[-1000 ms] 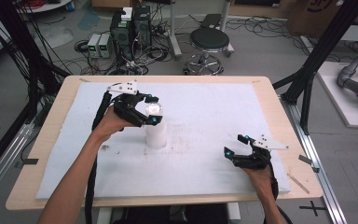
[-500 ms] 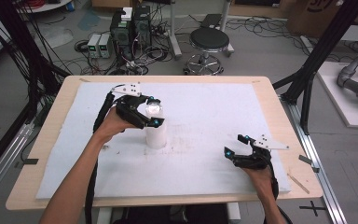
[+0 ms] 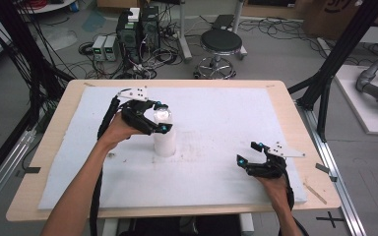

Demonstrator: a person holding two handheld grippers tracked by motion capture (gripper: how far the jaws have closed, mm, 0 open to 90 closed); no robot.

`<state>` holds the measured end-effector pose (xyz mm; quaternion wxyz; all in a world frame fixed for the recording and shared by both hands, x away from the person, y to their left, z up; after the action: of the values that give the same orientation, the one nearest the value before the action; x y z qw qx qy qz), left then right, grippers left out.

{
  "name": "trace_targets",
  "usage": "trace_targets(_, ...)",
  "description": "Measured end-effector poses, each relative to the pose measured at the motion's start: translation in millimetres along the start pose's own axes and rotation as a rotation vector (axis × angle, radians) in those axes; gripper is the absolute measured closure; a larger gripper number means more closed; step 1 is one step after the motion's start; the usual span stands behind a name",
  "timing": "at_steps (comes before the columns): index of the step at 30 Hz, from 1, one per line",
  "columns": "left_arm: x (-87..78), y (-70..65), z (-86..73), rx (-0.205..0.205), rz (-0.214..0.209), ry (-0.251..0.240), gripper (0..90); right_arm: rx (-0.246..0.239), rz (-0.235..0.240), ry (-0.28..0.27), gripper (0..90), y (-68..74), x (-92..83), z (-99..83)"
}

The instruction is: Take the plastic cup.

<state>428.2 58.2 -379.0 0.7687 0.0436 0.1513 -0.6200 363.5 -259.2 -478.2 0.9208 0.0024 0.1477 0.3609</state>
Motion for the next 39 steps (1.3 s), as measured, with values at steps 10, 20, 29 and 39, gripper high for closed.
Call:
trace_targets(10, -2.0, 1.8, -4.1, 0.01, 0.014, 0.039, 22.3, -0.002, 0.0, -0.001, 15.3, -0.4, 0.4, 0.2)
trace_targets(20, -3.6, 1.5, -5.7, 0.021, 0.015, 0.056, 29.9, 0.002, 0.0, 0.0, 15.4, -0.2, 0.4, 0.1)
trace_targets(29, -3.9, 0.3, -5.6, 0.021, 0.009, 0.058, 34.6, 0.004, 0.001, 0.004, 15.4, -0.2, 0.3, -0.2)
trace_targets(39, -4.3, -0.2, -5.3, 0.02, 0.011, 0.058, 35.9, 0.002, 0.001, 0.005, 15.4, -0.5, 0.3, -0.3)
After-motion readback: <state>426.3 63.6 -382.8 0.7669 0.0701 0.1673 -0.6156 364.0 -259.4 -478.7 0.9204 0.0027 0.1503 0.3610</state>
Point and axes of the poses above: each handheld gripper's, and its own axes: x roughly forward along the jaws, z roughly out of its top, y roughly to its left, the point moved 8 cm from there along x, roughly forward along the jaws, and after that the axes turned 4 degrees about -y, right-handed, at the moved point
